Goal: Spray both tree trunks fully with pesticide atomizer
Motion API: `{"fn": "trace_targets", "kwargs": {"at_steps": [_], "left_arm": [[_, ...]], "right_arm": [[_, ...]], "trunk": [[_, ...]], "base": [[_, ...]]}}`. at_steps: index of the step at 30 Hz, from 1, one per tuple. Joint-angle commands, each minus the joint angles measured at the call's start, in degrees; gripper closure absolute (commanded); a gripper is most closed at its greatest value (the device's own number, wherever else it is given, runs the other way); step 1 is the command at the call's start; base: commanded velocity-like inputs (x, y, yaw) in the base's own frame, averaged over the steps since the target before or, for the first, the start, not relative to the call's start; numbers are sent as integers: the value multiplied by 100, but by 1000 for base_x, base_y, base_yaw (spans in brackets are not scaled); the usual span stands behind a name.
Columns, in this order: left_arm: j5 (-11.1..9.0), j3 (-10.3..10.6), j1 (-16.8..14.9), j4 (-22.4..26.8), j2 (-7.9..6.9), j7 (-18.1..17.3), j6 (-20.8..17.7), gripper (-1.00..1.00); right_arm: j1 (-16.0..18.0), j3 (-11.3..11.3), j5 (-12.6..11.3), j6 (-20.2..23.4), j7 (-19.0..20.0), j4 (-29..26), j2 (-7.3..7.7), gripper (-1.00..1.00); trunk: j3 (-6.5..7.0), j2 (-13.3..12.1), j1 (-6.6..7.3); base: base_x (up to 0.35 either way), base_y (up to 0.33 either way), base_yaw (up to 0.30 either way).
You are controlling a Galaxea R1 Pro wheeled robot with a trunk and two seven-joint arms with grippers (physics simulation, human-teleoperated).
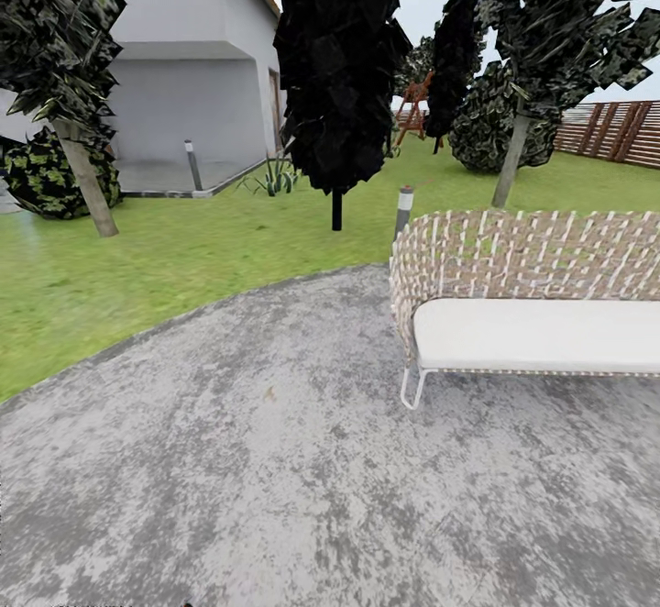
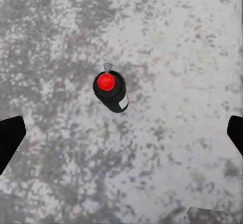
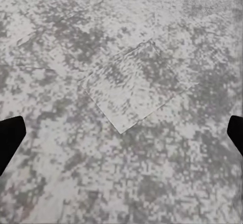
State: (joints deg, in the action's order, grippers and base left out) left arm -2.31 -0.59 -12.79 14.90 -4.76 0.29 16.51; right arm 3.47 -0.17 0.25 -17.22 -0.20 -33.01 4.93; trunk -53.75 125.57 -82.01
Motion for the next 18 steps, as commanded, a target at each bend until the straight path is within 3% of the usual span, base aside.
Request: {"fn": "trace_targets", "kwargs": {"at_steps": [1, 11, 18], "left_arm": [[-24, -5, -4, -5, 1, 1, 19, -100], [-24, -6, -4, 4, -1, 1, 22, -100], [-24, -11, -3, 5, -7, 5, 27, -100]], "right_arm": [[2, -1, 4, -18, -2, 3, 1, -100], [1, -2, 8, -18, 0, 5, -1, -100], [0, -1, 9, -18, 0, 6, -1, -100]], "trunk": [[-5, 2, 0], [-5, 2, 0], [-5, 2, 0]], "base": [[107, -267, 228], [43, -259, 267], [1, -40, 100]]}}
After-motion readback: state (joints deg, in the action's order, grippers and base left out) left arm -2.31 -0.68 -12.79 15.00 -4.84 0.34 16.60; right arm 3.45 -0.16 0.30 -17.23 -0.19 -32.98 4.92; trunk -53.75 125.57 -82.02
